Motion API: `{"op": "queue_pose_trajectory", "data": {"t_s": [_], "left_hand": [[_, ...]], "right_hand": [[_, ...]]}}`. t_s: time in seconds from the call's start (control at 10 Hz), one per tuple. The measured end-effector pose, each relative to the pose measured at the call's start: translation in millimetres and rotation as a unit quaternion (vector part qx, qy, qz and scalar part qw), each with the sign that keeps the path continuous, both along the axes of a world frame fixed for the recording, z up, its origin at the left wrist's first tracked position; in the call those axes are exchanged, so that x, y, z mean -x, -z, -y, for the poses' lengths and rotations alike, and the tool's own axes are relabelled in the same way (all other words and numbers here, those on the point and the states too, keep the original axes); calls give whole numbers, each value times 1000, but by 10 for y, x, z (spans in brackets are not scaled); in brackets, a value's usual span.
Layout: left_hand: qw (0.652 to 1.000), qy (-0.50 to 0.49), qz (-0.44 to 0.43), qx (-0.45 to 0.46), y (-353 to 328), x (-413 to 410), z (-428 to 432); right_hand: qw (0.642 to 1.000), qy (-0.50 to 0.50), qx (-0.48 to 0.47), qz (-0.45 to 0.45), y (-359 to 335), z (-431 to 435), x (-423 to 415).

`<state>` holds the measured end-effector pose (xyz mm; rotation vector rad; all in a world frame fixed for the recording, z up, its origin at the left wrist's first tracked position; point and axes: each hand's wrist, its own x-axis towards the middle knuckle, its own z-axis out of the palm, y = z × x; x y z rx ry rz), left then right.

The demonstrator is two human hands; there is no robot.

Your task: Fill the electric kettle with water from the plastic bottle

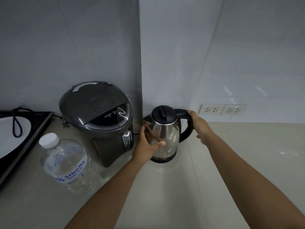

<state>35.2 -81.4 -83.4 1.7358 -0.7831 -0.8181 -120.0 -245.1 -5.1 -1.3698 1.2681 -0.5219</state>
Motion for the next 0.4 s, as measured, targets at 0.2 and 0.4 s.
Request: {"op": "queue_pose_trajectory", "data": {"t_s": [0.2, 0.4], "left_hand": [[998, 1, 39, -48, 7, 96, -113], [972, 11, 163, -170, 66, 236, -498]], "right_hand": [[993, -32, 109, 22, 391, -422, 135], [938, -163, 176, -249, 663, -814, 367]]}}
